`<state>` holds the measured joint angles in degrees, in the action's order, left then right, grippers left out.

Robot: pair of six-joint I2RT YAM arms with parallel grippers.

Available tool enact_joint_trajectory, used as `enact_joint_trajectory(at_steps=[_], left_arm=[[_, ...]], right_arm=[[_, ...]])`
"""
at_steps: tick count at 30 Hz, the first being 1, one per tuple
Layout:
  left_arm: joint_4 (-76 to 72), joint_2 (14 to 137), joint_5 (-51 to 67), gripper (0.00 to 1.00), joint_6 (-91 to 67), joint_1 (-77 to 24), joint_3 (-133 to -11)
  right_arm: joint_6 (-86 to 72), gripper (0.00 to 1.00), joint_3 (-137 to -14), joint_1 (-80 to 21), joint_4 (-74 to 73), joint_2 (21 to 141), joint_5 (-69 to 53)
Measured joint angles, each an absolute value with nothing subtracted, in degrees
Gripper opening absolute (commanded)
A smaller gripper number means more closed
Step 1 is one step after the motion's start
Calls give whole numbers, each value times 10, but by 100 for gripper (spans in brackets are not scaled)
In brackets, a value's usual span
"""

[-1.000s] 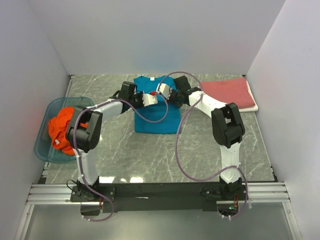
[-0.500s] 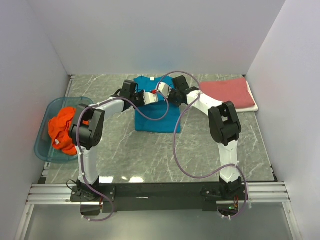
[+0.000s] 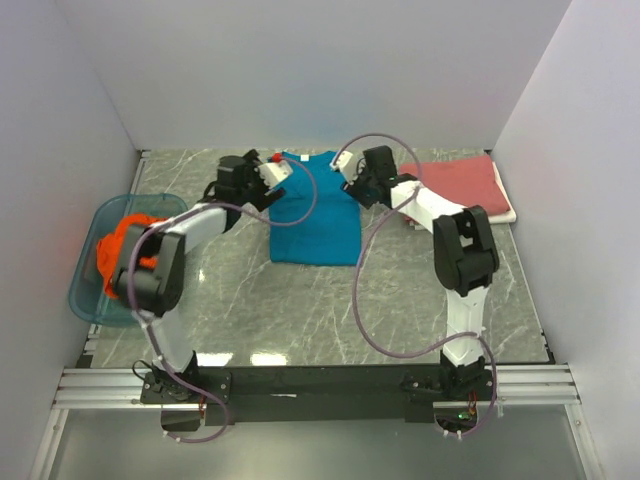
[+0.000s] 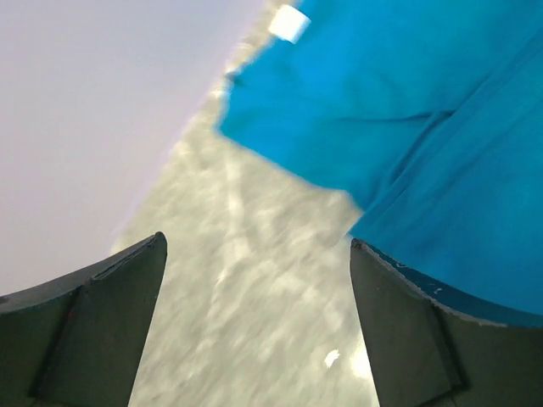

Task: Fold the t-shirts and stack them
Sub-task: Fold the tshirt

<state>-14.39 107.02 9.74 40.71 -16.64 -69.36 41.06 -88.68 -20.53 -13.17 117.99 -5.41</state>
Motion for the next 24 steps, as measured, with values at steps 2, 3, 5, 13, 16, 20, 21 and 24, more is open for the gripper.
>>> enact_joint_trajectory(at_steps=[2,3,5,13,16,20,21,24], left_arm=[[-164,1007,110,93,412,-155,-642],[-166,976,120,93,419,-152,-618],[-160,899,155,91,459,-153,-563],[-110,777,213,88,569,-218,-396],[-88,785,211,85,583,-239,-368],[-82,825,211,81,592,-252,-373],[-82,834,211,81,593,-252,-376],[-83,851,211,81,593,-252,-377]], right_arm=[[411,52,-865,-195,-132,1150,-72],[416,53,-850,-189,-134,1129,-86],[435,54,-814,-175,-137,1084,-133],[648,60,-659,-166,-225,934,-347],[711,60,-639,-178,-269,933,-383],[745,60,-593,-218,-258,932,-373],[747,60,-576,-235,-251,931,-362],[748,60,-534,-280,-225,931,-329]])
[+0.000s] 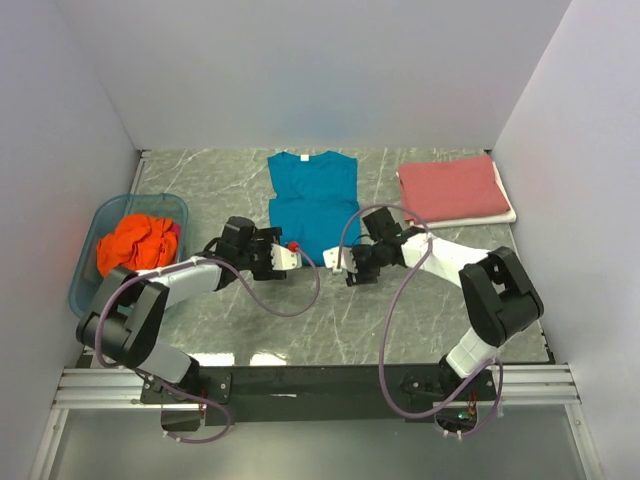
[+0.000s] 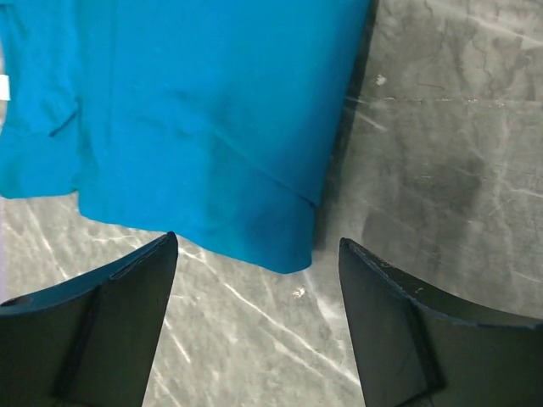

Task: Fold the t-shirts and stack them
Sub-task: Fold the tshirt

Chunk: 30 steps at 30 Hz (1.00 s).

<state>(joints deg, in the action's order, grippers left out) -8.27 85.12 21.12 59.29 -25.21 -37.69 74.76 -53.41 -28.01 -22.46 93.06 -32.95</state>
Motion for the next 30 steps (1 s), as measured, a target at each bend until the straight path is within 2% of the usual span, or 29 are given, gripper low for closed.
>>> enact_joint_trajectory(at_steps=[4,10,13,14,19,21,22,25,28,30], left_arm=[[-83,866,212,79,593,-252,-378],[-89,910,209,69,593,-252,-396],[-98,918,204,61,593,-252,-398],[-101,919,201,53,593,-252,-398],[-118,925,189,28,593,-252,-396],[-120,925,185,23,592,-252,-394],[-122,925,183,18,592,-252,-393],[-127,925,180,13,593,-252,-392],[-128,925,180,8,593,-252,-391],[-128,925,179,6,592,-252,-390]], right_arm=[[739,60,-521,-299,-196,931,-292],[719,59,-522,-303,-142,939,-240],[713,57,-524,-306,-125,952,-223],[710,56,-524,-307,-120,957,-219],[701,50,-524,-312,-103,971,-201],[700,47,-524,-313,-97,973,-194],[700,45,-524,-313,-94,973,-191],[700,27,-524,-313,-90,974,-184],[700,12,-524,-313,-84,976,-178],[701,6,-524,-314,-81,976,-175]])
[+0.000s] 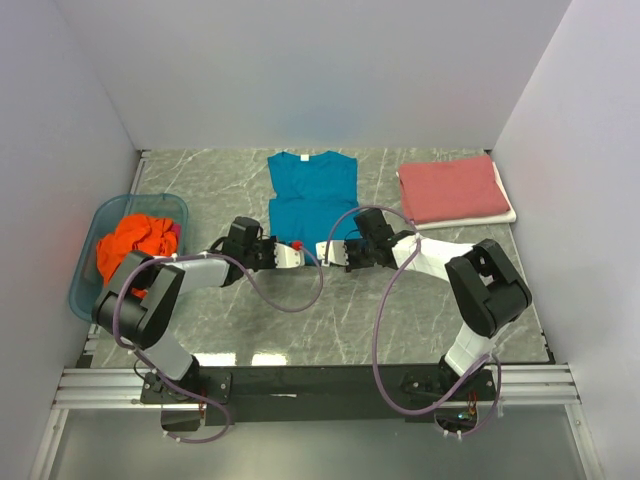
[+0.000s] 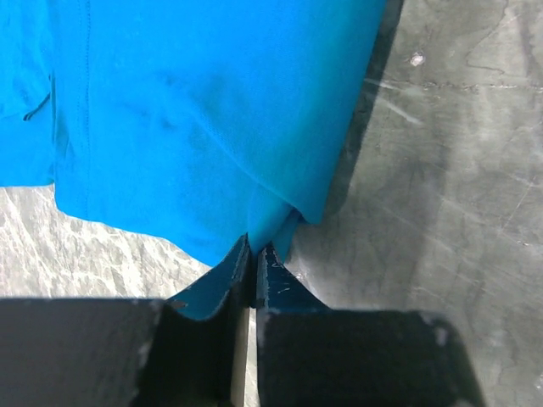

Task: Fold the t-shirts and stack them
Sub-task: Fold the tshirt

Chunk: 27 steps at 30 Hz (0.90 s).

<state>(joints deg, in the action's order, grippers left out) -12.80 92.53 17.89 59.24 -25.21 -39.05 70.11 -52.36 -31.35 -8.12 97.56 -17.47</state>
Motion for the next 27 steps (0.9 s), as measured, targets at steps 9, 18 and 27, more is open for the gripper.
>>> enact_joint_trajectory(at_steps=[9,18,27], left_arm=[[-99,880,177,0,587,-252,-372],[-21,735,179,0,540,-316,-318],[85,645,171,0,476,-392,-283]], right_arm=[[701,0,-498,-314,-88,955,-189],[691,0,-430,-314,-147,816,-240],[682,0,-356,-314,-197,694,-262]])
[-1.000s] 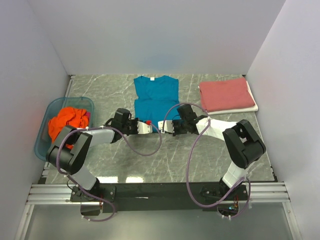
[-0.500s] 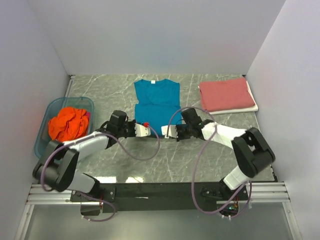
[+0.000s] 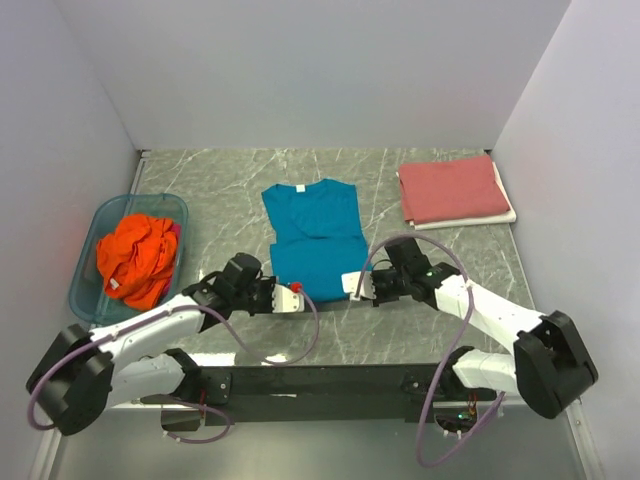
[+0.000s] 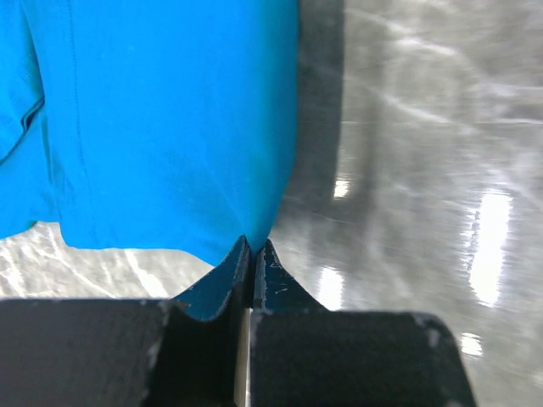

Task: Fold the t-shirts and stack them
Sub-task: Fold the tshirt

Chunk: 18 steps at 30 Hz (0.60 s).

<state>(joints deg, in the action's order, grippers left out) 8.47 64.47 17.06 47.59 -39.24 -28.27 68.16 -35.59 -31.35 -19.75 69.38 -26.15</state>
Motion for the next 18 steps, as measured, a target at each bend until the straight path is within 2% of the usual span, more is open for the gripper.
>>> enact_joint_trajectory(at_steps=[12,18], left_arm=[[161,549,167,0,409,-445,-271],[195,512,142,0,412,-447,-286]], right_arm=[[661,0,-333,-314,-270,569,-283],[641,0,-356,-314,-292,563,-280]])
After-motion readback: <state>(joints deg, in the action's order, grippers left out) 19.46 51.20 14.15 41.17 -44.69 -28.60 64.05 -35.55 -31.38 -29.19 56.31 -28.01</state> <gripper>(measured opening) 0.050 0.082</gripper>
